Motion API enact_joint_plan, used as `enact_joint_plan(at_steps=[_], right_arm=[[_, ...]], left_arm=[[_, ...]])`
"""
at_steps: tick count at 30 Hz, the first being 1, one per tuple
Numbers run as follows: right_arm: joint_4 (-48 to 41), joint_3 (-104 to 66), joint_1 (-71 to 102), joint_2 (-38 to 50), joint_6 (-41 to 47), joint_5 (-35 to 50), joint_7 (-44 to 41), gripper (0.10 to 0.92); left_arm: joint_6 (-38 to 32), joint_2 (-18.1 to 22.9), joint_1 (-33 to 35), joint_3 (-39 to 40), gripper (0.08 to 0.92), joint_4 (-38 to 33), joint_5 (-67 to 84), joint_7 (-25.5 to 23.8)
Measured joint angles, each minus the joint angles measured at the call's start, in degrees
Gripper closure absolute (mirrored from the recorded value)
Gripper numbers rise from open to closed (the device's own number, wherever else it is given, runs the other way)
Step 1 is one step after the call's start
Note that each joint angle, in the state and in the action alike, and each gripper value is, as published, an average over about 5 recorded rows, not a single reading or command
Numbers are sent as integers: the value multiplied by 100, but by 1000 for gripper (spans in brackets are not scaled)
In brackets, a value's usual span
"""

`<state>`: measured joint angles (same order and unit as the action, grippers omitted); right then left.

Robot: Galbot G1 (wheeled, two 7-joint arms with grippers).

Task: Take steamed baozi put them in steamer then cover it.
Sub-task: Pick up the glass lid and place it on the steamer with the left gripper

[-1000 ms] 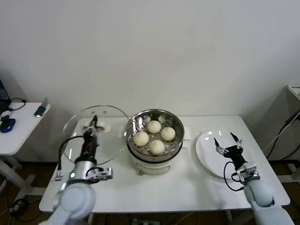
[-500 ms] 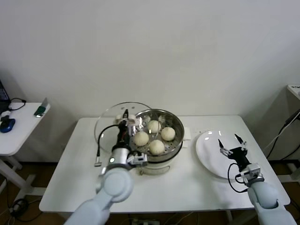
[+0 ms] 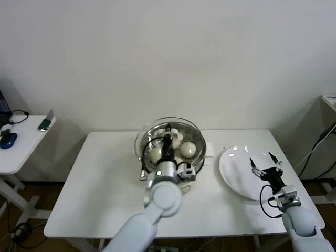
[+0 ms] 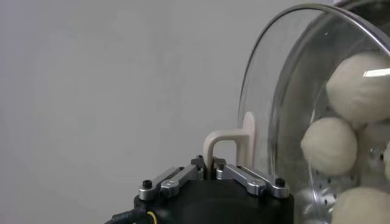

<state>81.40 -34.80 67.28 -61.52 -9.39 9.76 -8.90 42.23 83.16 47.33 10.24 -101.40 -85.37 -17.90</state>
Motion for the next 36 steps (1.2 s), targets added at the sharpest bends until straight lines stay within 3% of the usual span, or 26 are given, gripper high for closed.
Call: enact_joint_plan(at_steps=[13, 36], right_arm=[[-79, -85, 10, -36, -53, -47, -40, 203], [-110, -158, 12, -84, -101, -133, -78, 203]], left_arm=[[-4, 435, -152, 52, 852, 686, -99, 89], [-3, 511, -203, 13, 852, 1201, -38, 406]])
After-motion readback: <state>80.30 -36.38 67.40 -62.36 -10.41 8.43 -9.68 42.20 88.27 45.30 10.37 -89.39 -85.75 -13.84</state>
